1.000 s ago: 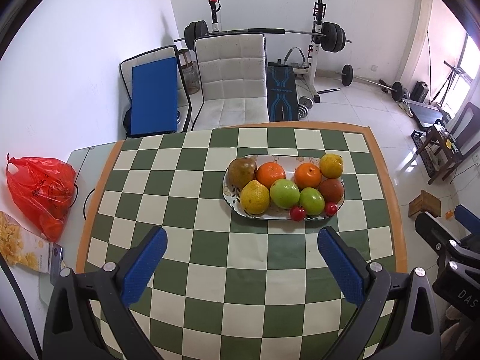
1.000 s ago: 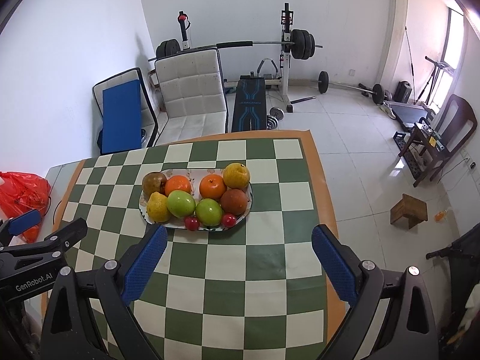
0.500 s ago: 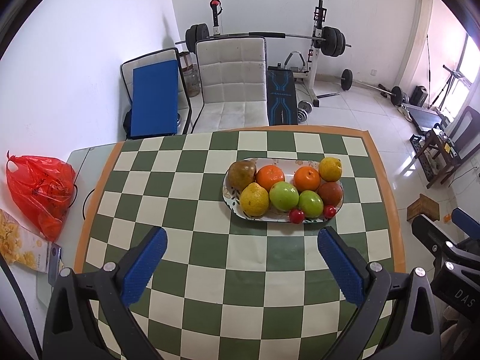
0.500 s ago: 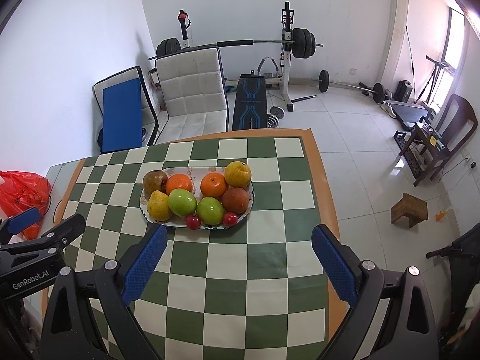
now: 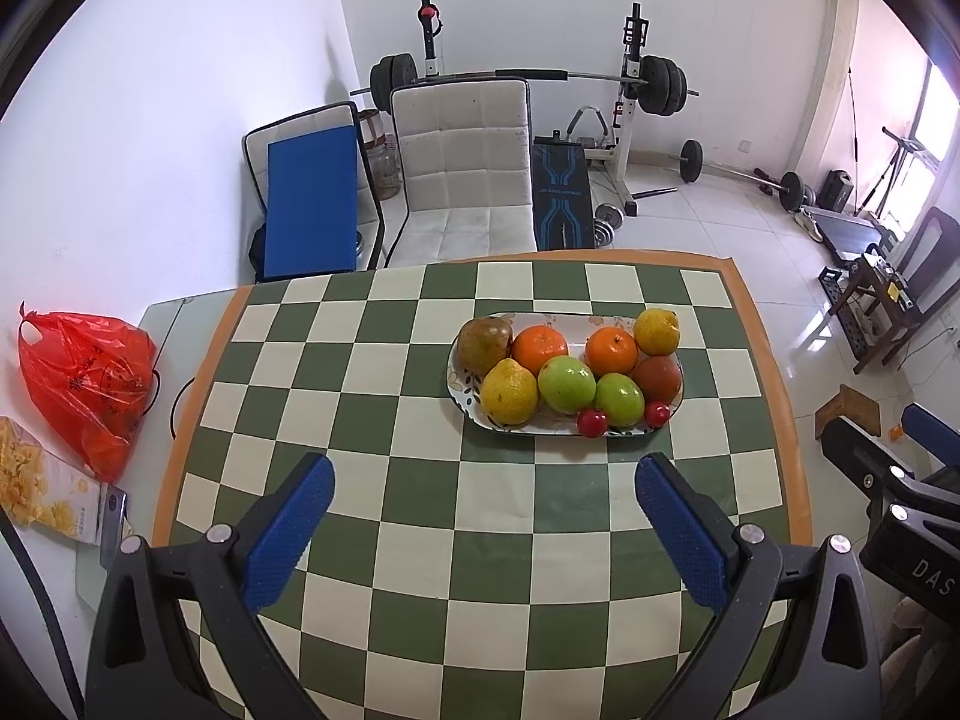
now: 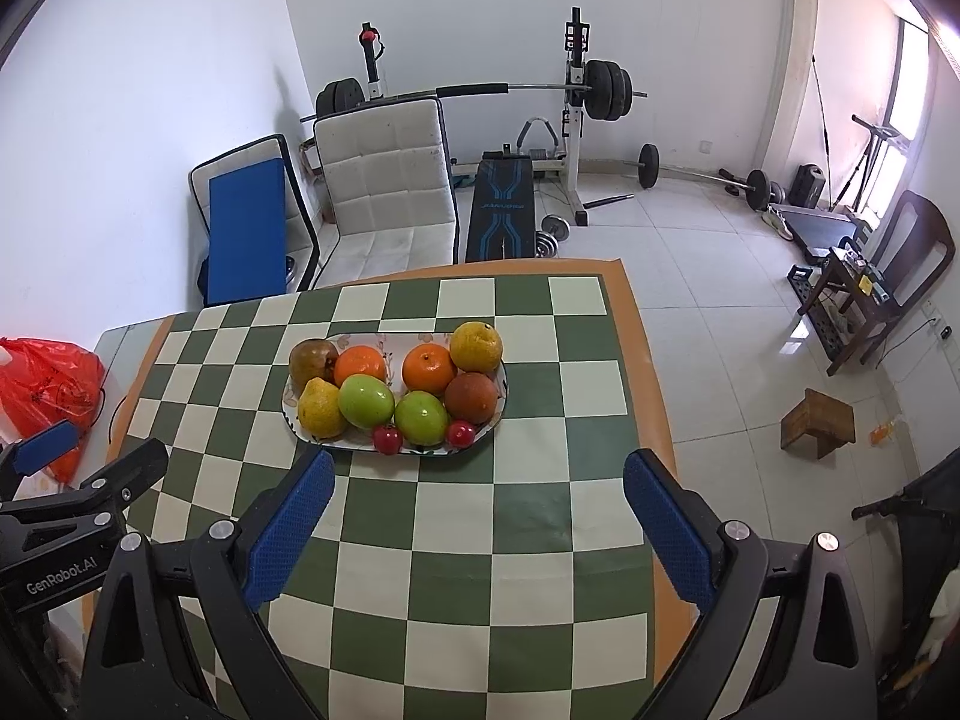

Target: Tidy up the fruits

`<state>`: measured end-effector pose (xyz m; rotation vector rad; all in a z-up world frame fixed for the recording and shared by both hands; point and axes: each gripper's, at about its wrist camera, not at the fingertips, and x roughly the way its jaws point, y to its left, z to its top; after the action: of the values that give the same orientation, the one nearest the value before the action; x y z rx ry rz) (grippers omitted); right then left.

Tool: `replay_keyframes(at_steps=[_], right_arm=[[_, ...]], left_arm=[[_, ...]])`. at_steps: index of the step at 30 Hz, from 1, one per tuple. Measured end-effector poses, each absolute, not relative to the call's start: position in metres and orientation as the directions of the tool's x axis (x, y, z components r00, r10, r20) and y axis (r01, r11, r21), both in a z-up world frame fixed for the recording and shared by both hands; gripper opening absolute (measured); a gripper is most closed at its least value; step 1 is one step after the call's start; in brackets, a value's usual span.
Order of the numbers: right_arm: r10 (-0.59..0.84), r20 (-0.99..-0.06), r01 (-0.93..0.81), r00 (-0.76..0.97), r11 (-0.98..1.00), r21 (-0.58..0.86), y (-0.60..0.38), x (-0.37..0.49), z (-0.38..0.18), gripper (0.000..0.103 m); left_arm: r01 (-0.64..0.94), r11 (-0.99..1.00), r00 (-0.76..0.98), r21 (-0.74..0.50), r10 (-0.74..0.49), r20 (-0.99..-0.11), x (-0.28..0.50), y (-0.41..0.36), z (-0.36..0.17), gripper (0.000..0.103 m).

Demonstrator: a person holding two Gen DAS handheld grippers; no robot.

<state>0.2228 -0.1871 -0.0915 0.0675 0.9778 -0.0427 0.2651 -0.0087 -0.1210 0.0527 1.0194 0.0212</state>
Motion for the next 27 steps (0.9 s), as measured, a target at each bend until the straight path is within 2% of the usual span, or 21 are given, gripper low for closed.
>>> replay_keyframes(at_steps=[27], right_arm=[[-0.007,-0.821,0.077,0.571,0.996,0.045,-0.19,0.206,-0.085,0.099]], left_arm=[[0.009,0.998,0.544,0.055,0.041,-0.838,0.26,-0.013,-0.116,0.103]])
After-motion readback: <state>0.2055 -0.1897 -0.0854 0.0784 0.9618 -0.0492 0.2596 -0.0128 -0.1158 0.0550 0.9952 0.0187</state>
